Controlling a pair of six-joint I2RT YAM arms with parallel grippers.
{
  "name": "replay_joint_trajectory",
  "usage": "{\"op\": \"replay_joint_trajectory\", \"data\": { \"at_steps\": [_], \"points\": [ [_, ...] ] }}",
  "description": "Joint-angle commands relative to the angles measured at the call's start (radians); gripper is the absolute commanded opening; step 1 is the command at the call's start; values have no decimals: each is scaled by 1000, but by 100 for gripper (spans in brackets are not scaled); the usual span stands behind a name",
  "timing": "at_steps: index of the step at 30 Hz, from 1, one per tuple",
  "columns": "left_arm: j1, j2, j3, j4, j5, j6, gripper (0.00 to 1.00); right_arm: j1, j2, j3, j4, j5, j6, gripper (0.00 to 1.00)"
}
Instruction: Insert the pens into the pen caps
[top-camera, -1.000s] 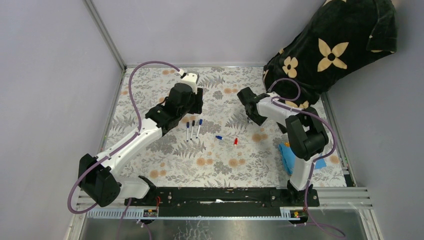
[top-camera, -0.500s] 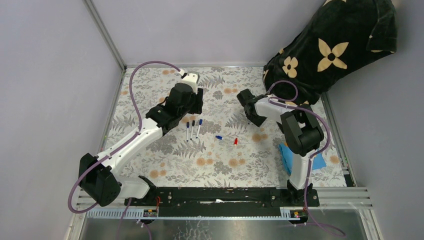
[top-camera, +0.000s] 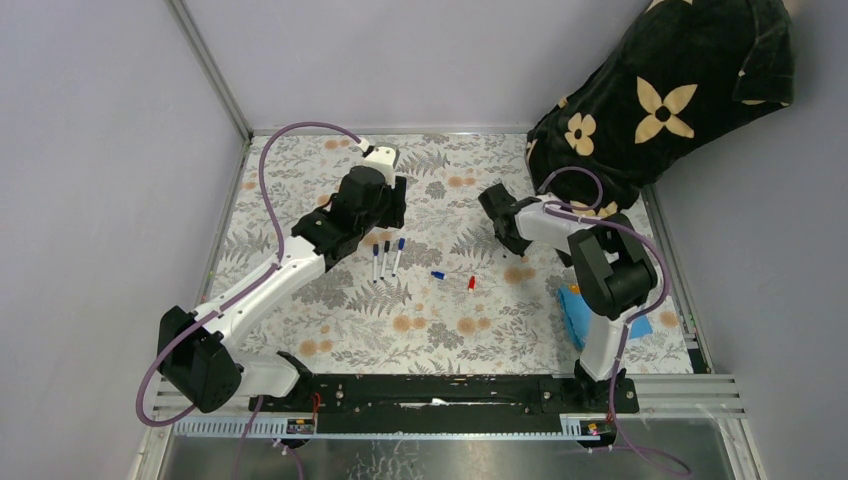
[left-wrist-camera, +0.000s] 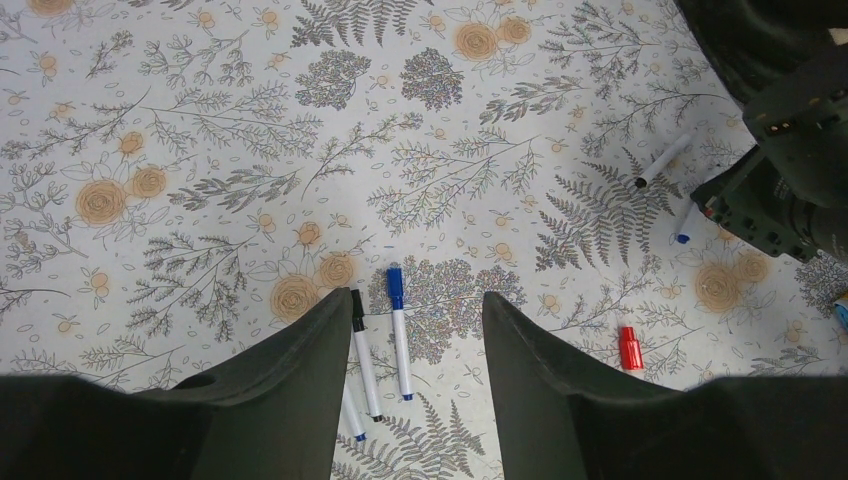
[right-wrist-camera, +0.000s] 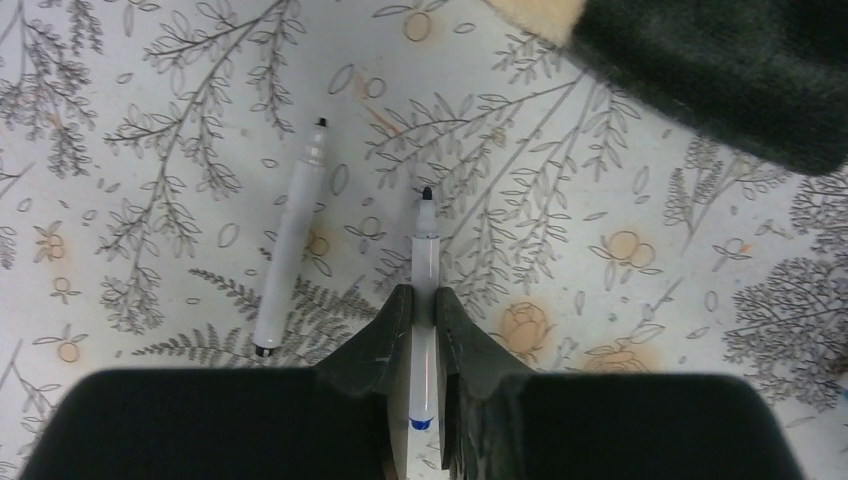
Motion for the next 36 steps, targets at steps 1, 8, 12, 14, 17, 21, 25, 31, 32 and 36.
{"op": "replay_joint_trajectory", "data": {
  "at_steps": [1, 8, 12, 14, 17, 21, 25, 31, 32, 36],
  "points": [
    [-5, 5, -14, 54, 4, 15, 56, -8, -83, -80, -19, 11, 2, 9],
    [-5, -1, -22, 73, 55, 9, 57, -7, -297, -279, 184, -66, -143, 1],
    [-5, -11, -26, 83, 76, 5, 57, -7, -465, -407, 336, -165, -209, 0],
    [-5, -20, -31, 90, 90, 1, 57, -7, -540, -463, 417, -218, -246, 0],
    [-5, -35, -43, 108, 110, -4, 57, -8, -628, -532, 572, -309, -308, 0],
    [-4, -48, -53, 125, 137, -8, 57, -7, -692, -584, 682, -390, -374, 0],
    [-5, -69, -67, 148, 168, -8, 57, -7, -720, -604, 759, -480, -435, 0],
    [-5, -128, -115, 225, 253, 0, 57, -7, -755, -641, 907, -630, -498, 0],
    [-5, -136, -119, 233, 261, 0, 57, -6, -760, -642, 928, -646, -505, 0],
    [-5, -143, -125, 243, 283, 0, 57, -7, -755, -628, 963, -728, -544, 0]
  ]
}}
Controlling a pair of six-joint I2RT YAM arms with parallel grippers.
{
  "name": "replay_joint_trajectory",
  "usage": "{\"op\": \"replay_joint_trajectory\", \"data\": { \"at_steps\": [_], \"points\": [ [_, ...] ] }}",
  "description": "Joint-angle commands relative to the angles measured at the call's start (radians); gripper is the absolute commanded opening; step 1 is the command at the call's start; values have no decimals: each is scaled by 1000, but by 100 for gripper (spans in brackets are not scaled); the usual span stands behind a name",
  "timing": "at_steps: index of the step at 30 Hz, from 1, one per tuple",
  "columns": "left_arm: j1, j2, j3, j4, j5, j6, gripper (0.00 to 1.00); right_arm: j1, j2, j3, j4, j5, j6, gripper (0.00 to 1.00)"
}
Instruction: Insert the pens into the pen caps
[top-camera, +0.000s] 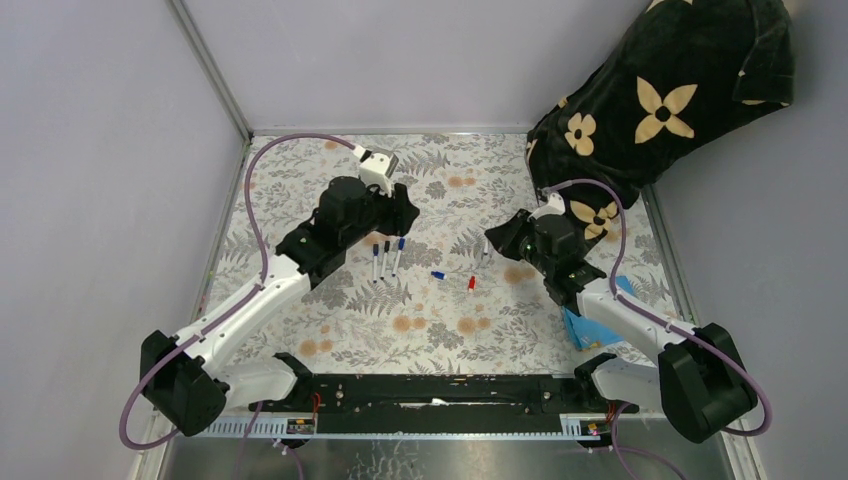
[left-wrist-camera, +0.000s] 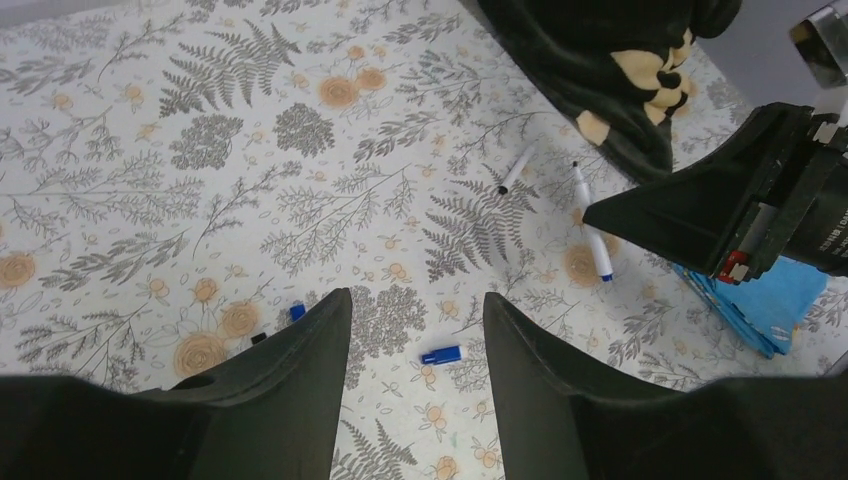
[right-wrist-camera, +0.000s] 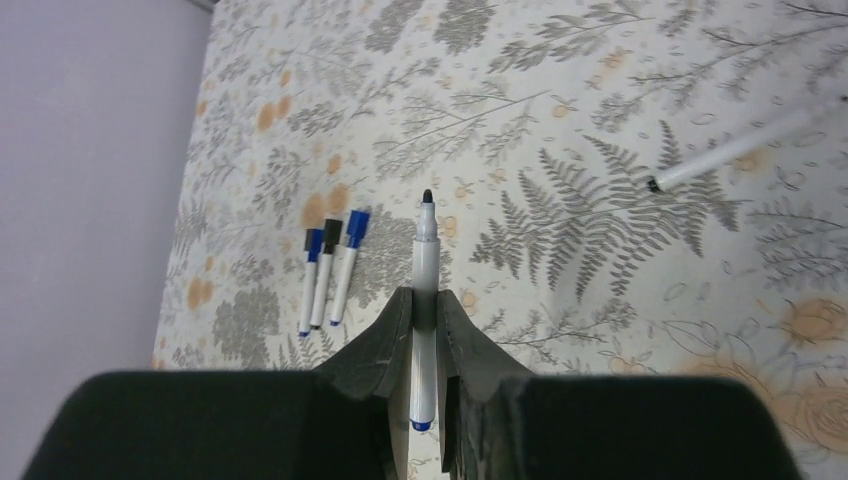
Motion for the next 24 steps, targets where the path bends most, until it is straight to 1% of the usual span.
{"op": "replay_joint_trajectory", "data": {
  "at_steps": [1, 4, 15, 18, 21, 24],
  "points": [
    [-5, -18, -13, 89, 54, 0, 57, -3, -19, 11, 152, -150, -70, 0],
    [-5, -19, -14, 92, 64, -3, 57, 9, -22, 0, 239, -189, -64, 0],
    [-5, -51, -38, 132, 118, -2, 57, 170, -10, 19, 438, -82, -113, 0],
    [-5, -62, -50, 153, 151, 2, 57, 200, -2, 27, 491, -68, -108, 0],
    [-5, -71, -56, 164, 187, 6, 55, 223, 4, 52, 508, -52, -104, 0],
    [-5, -83, -69, 193, 195, 5, 55, 243, -1, 57, 545, -34, -111, 0]
  ]
}}
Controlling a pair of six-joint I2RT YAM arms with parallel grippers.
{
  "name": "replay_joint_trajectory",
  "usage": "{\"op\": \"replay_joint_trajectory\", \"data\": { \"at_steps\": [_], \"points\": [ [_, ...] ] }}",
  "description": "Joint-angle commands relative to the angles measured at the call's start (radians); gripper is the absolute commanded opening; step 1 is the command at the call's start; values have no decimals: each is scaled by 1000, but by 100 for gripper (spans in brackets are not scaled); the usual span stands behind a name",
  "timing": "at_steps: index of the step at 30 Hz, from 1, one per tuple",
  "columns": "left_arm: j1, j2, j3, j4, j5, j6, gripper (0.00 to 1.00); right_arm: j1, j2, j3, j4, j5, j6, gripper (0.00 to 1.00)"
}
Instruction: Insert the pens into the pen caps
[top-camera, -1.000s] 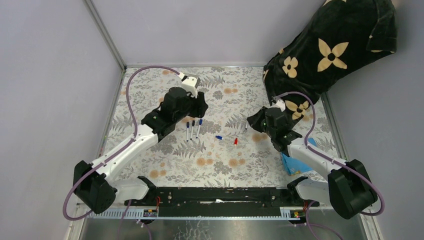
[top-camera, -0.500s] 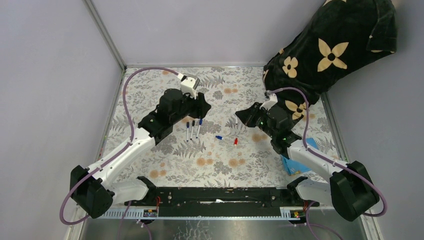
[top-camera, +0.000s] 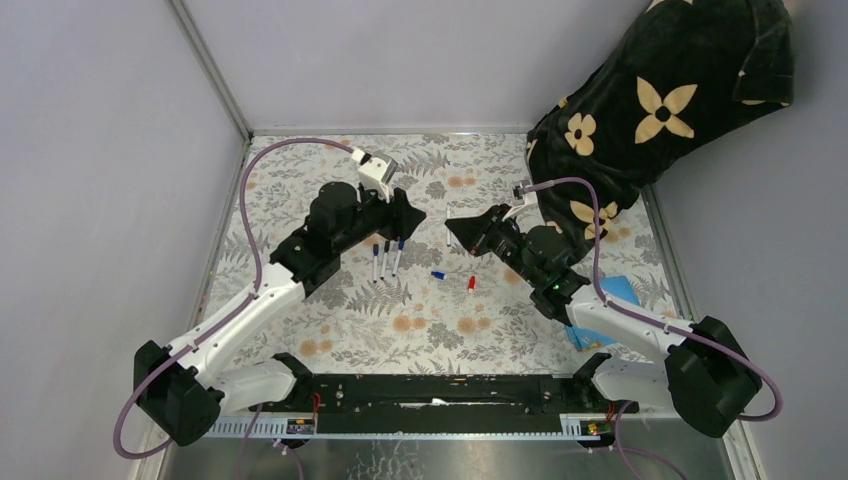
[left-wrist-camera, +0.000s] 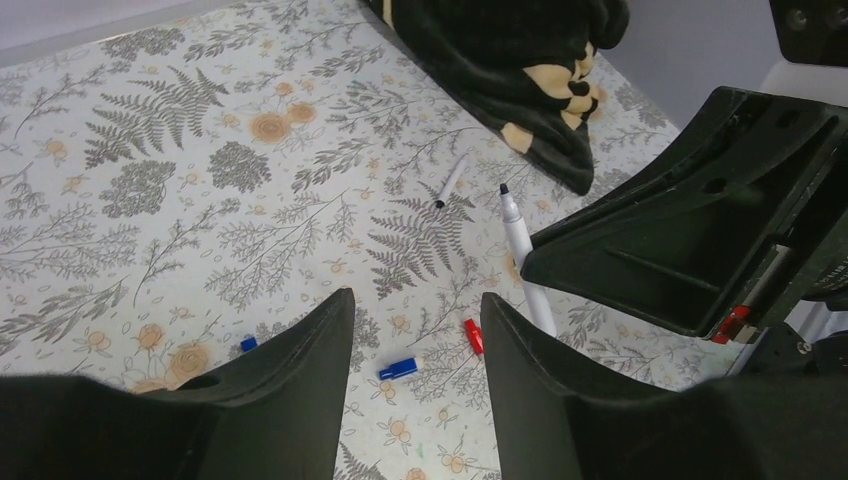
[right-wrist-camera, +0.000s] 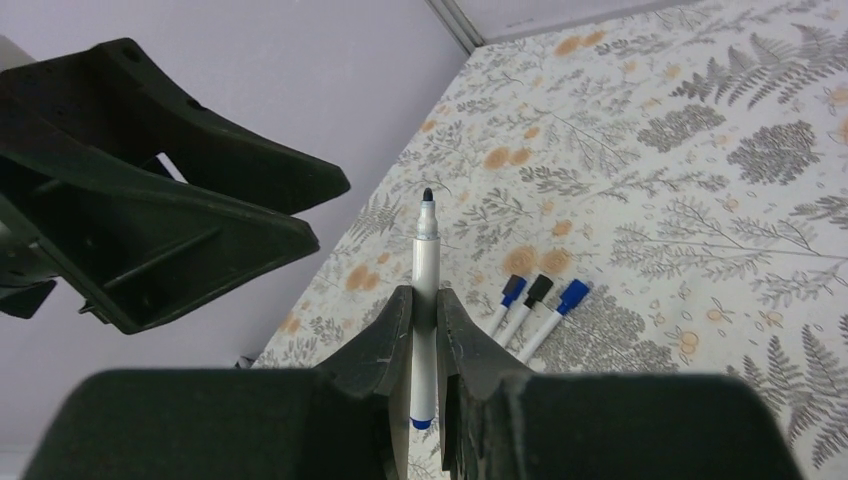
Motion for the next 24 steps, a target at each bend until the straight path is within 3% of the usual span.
{"op": "replay_joint_trajectory", "data": {
  "at_steps": [1, 8, 24],
  "points": [
    [-5, -26, -20, 100, 50, 5, 55, 34, -7, 48, 146, 50, -25, 0],
    [-5, -20, -30, 132, 134, -7, 55, 59, 3, 47, 252, 64, -19, 0],
    [-5, -17, -44, 180, 237, -18, 60, 70, 62, 77, 312, 37, -10, 0]
  ]
}}
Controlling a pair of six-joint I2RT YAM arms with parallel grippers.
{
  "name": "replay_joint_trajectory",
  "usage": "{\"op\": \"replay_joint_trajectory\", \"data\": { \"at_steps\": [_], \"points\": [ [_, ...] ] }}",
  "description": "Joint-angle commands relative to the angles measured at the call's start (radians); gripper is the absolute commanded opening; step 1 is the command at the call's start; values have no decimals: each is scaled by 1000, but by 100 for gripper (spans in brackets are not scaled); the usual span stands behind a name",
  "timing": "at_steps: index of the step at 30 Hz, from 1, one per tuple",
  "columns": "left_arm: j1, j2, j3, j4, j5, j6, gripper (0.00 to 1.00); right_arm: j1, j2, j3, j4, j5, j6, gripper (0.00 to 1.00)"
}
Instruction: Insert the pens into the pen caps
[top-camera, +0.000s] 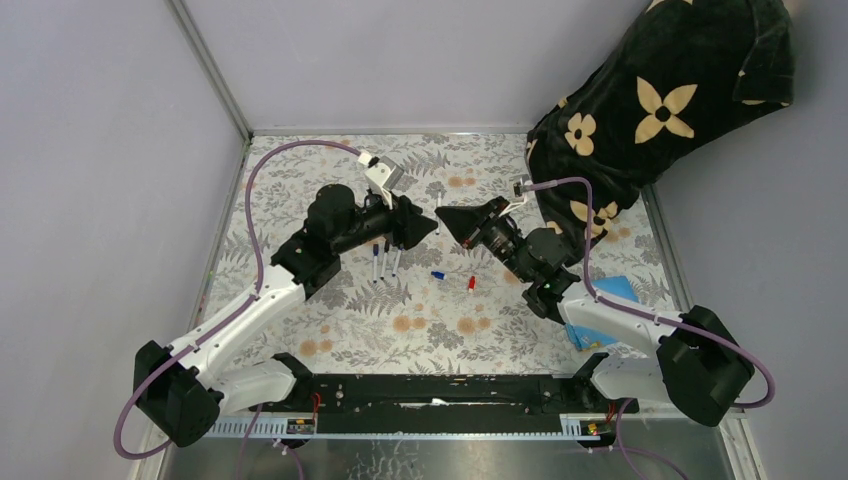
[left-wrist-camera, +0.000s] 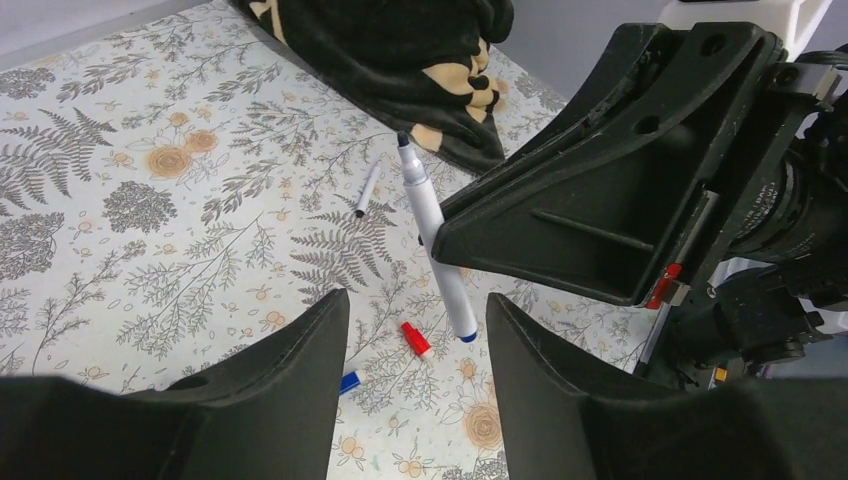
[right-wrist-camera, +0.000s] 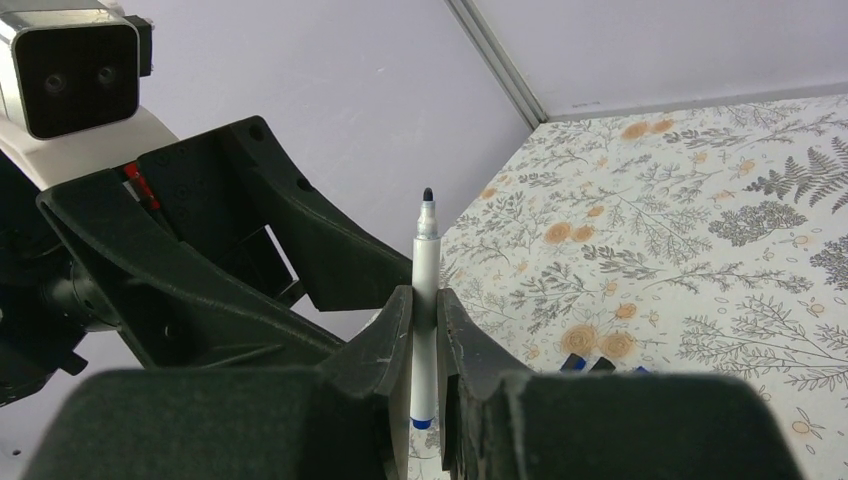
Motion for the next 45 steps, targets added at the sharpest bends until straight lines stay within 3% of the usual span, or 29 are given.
{"op": "replay_joint_trajectory", "data": {
  "at_steps": [1, 12, 21, 24, 31, 35, 37, 40, 45],
  "points": [
    [-5, -4, -11, 79, 35, -8, 60, 14, 8, 49, 88, 1, -7, 0],
    [-5, 7, -8, 73, 27, -9, 58, 19, 27, 65, 155, -62, 37, 0],
    [-5, 1, -12, 78, 16, -12, 48, 37, 68, 70, 185, -115, 53, 0],
    [-5, -3, -16, 79, 7, -12, 41, 45, 76, 64, 195, -118, 54, 0],
    [-5, -4, -15, 77, -8, -11, 16, 49, 76, 63, 188, -135, 42, 0],
    [-5, -6, -9, 54, -66, -7, 0, 49, 59, 85, 106, -180, 2, 0],
    [-4, -6, -2, 31, -117, -3, 0, 49, 37, 96, 24, -200, -31, 3],
    [-4, -11, 6, 6, -197, 1, 0, 49, -17, 103, -109, -205, -98, 17],
    [8, -22, 9, -22, -318, -10, 0, 49, -122, 147, -456, -115, -246, 34]
  ]
}}
